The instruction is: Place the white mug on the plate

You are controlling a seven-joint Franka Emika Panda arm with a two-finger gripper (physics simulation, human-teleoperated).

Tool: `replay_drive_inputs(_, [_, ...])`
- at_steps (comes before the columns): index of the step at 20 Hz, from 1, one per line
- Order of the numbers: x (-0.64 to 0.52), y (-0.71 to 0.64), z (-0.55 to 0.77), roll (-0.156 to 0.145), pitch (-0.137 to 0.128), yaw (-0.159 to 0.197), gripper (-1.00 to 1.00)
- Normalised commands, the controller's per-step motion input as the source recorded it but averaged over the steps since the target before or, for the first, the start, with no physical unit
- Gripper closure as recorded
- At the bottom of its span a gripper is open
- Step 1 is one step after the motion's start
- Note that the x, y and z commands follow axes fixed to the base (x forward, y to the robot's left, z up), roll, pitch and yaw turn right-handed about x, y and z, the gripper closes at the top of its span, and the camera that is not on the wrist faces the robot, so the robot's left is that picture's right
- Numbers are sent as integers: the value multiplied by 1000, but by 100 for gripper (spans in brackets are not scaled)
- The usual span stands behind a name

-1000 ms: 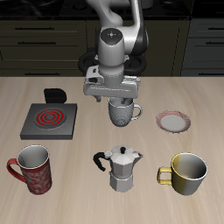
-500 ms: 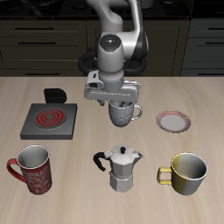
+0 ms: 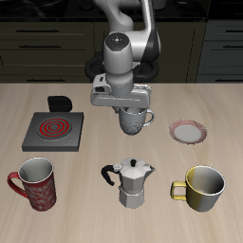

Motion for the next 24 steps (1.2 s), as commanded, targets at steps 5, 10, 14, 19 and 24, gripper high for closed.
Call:
replay_drive_inputs(5, [43, 139, 280, 17, -41, -18, 100])
replay_drive_inputs(10, [-118, 393, 397, 45, -74, 6, 100])
replay_drive_inputs(14, [-97, 381, 400, 52, -60, -3, 100])
replay_drive_inputs(19, [-33, 399, 322, 45, -59, 4, 100])
replay_drive_inputs(24, [100, 384, 72, 20, -38, 13, 100])
